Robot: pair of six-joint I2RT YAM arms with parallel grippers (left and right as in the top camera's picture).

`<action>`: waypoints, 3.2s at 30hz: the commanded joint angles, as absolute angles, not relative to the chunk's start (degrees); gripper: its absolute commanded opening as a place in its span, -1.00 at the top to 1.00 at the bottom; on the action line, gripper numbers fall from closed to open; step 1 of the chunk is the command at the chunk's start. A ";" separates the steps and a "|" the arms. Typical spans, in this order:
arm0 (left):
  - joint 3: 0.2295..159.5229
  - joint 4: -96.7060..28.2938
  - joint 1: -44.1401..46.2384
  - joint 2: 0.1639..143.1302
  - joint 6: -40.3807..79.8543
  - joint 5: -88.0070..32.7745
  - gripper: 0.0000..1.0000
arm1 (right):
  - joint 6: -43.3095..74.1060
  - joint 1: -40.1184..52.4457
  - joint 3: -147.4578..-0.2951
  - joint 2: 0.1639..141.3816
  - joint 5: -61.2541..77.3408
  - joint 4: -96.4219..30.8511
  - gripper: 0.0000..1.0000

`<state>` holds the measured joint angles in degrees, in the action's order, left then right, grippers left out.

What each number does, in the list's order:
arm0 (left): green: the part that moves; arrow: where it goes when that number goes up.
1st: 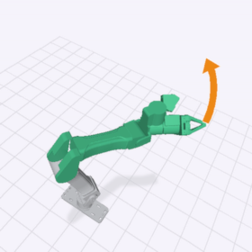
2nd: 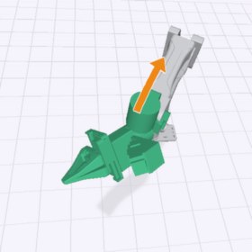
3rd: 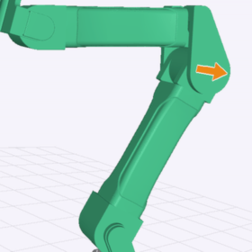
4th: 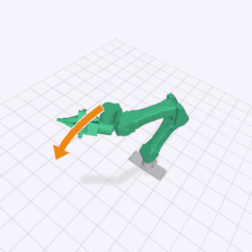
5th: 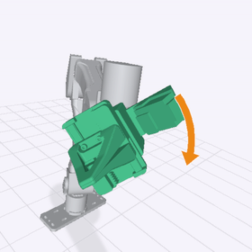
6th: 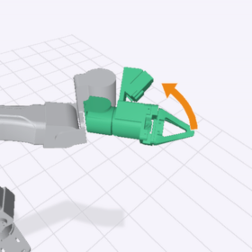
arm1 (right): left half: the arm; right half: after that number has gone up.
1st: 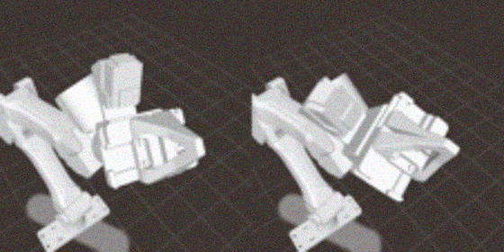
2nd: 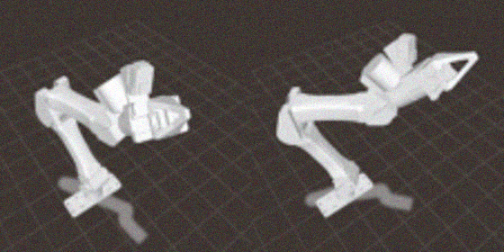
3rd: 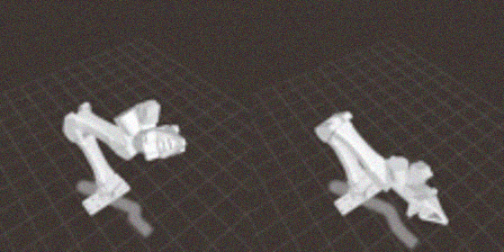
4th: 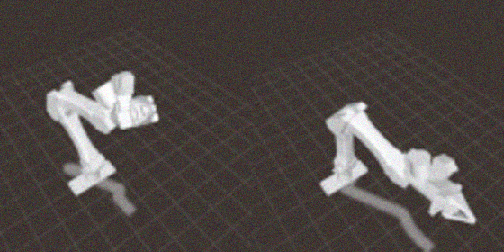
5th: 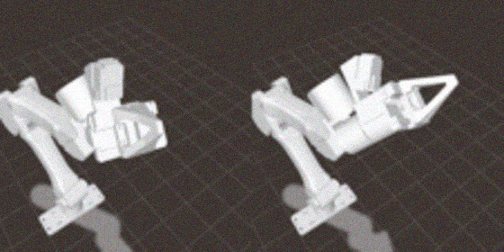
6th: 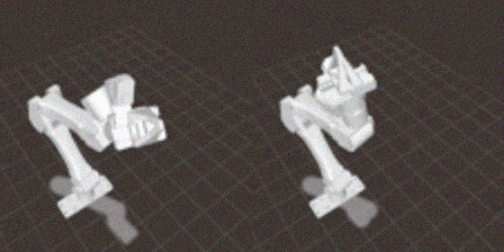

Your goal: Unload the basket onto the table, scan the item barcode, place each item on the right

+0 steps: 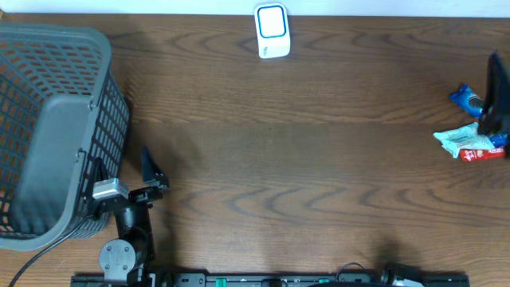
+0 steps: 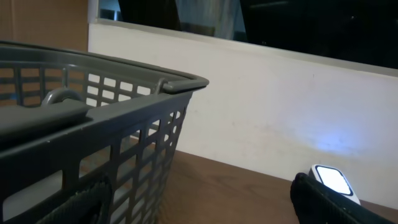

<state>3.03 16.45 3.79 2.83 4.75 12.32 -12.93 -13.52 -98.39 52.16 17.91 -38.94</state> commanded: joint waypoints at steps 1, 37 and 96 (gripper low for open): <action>3.05 16.49 3.60 2.42 5.23 12.01 -0.84 | -13.80 -12.97 -85.41 45.56 16.78 -34.61 -0.99; 3.05 16.49 3.60 2.42 5.23 12.01 -0.84 | -7.14 -8.12 -0.27 0.27 0.19 4.45 -0.99; 0.21 -1.96 3.55 2.26 -16.86 4.80 -0.84 | -7.75 -7.79 -0.32 0.30 -1.39 -4.16 -0.99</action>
<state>0.78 0.27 3.79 2.79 -6.68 9.10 -8.12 -8.32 -0.43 0.69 -1.06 -4.03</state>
